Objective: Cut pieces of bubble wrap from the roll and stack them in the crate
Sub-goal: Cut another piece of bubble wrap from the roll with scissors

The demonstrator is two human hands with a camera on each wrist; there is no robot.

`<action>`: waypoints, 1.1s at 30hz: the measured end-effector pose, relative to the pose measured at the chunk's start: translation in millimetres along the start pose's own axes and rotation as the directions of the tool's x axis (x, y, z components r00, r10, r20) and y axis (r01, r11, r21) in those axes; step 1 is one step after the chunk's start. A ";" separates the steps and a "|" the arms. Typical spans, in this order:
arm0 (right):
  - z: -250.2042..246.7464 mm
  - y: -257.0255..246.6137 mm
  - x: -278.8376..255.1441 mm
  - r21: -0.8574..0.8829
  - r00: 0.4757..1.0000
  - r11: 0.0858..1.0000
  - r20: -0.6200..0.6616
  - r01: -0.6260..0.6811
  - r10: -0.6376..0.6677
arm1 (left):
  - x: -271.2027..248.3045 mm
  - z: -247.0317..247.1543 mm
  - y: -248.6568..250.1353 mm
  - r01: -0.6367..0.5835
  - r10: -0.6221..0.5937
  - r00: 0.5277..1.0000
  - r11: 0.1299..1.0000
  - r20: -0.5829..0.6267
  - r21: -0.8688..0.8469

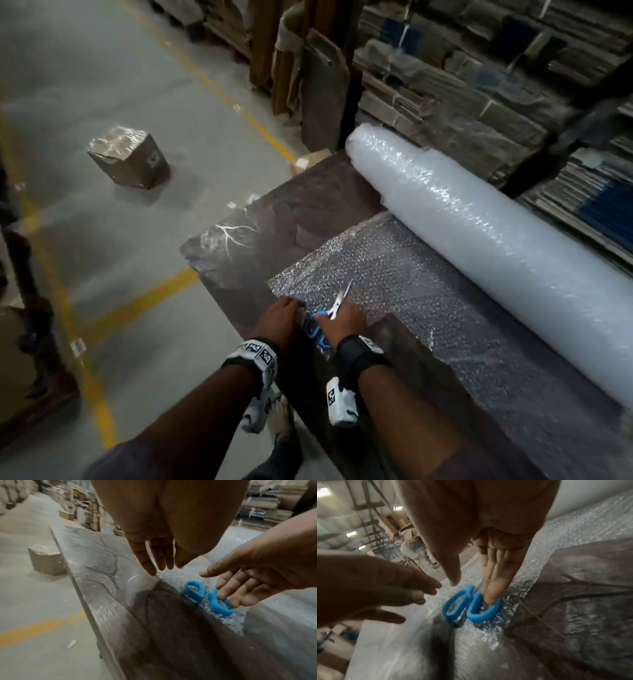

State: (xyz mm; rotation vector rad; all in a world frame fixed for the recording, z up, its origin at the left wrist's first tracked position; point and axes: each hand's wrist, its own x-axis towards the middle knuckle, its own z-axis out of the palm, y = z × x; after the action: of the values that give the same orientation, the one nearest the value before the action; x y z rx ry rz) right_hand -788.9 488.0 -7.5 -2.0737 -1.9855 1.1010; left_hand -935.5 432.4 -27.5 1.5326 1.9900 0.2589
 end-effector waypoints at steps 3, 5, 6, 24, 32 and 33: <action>4.8 -1.5 -0.1 -0.076 1.000 0.997 -0.015 0.011 -0.012 | 15.6 0.6 -4.5 0.026 -0.027 1.000 1.000 0.012 0.015; 4.0 -4.6 2.2 -0.166 0.999 0.985 0.008 0.041 -0.041 | 21.6 3.8 -4.0 0.036 -0.035 0.999 0.999 -0.016 0.033; 3.2 -6.3 3.7 -0.203 0.998 0.977 0.027 0.058 -0.053 | 23.1 4.8 -3.7 0.042 -0.040 0.999 0.998 -0.031 0.040; -103.2 142.7 31.1 0.540 0.801 0.804 0.581 -0.250 -0.141 | 10.1 43.8 57.7 0.017 0.014 0.990 0.976 -0.141 0.216; -141.8 217.3 35.3 0.637 0.754 0.656 0.638 -0.404 -0.155 | 19.5 100.3 120.4 -0.229 0.221 0.973 0.930 0.063 0.288; -143.2 223.6 36.0 0.644 0.756 0.644 0.637 -0.413 -0.153 | 18.1 105.3 121.0 -0.224 0.208 0.975 0.925 0.085 0.309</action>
State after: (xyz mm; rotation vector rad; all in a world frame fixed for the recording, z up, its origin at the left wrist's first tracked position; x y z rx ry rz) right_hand -527.7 543.1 -30.5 -1.4542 -1.0686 2.4236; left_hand -780.3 465.4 -57.4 1.9453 1.8898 -0.0158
